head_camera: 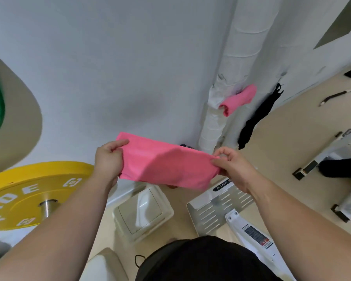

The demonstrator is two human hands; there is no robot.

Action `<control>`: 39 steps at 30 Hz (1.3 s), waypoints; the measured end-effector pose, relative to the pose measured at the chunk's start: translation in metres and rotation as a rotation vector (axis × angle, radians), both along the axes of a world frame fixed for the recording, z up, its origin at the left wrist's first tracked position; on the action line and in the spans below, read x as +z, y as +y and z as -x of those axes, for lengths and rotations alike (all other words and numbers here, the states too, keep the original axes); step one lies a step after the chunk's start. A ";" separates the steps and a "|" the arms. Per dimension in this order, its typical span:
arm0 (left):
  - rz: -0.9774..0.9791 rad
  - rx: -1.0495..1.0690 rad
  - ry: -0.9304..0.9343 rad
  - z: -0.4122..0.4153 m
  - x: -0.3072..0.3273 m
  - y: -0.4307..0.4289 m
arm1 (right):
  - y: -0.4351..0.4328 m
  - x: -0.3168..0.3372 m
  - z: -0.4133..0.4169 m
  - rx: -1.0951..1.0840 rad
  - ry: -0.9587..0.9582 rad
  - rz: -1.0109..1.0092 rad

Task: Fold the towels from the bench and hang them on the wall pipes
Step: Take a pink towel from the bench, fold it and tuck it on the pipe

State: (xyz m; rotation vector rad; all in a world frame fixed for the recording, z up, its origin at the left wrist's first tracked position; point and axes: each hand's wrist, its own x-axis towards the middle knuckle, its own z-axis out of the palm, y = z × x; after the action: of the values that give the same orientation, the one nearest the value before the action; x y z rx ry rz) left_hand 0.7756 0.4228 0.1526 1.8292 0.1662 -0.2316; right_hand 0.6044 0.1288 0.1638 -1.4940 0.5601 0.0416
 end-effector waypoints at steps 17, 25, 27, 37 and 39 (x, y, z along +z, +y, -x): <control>-0.099 -0.674 -0.163 0.085 0.009 -0.066 | 0.054 0.018 -0.007 0.267 -0.001 -0.101; -0.032 -0.833 -0.126 0.076 0.018 -0.076 | 0.034 0.040 -0.006 0.304 0.012 -0.238; -0.087 -0.791 -0.152 0.075 0.016 -0.078 | 0.032 0.038 -0.005 0.280 0.005 -0.174; -0.158 -0.545 -0.293 0.072 0.015 -0.088 | 0.045 0.025 -0.013 0.233 0.056 0.145; -0.118 -0.514 -0.270 0.070 0.015 -0.085 | 0.048 0.013 -0.015 0.235 0.059 0.282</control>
State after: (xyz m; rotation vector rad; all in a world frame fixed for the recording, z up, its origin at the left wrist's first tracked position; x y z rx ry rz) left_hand 0.7053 0.3376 0.1680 1.9753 -0.4947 -0.3336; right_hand 0.6190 0.1771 0.1771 -1.8335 0.4478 0.1974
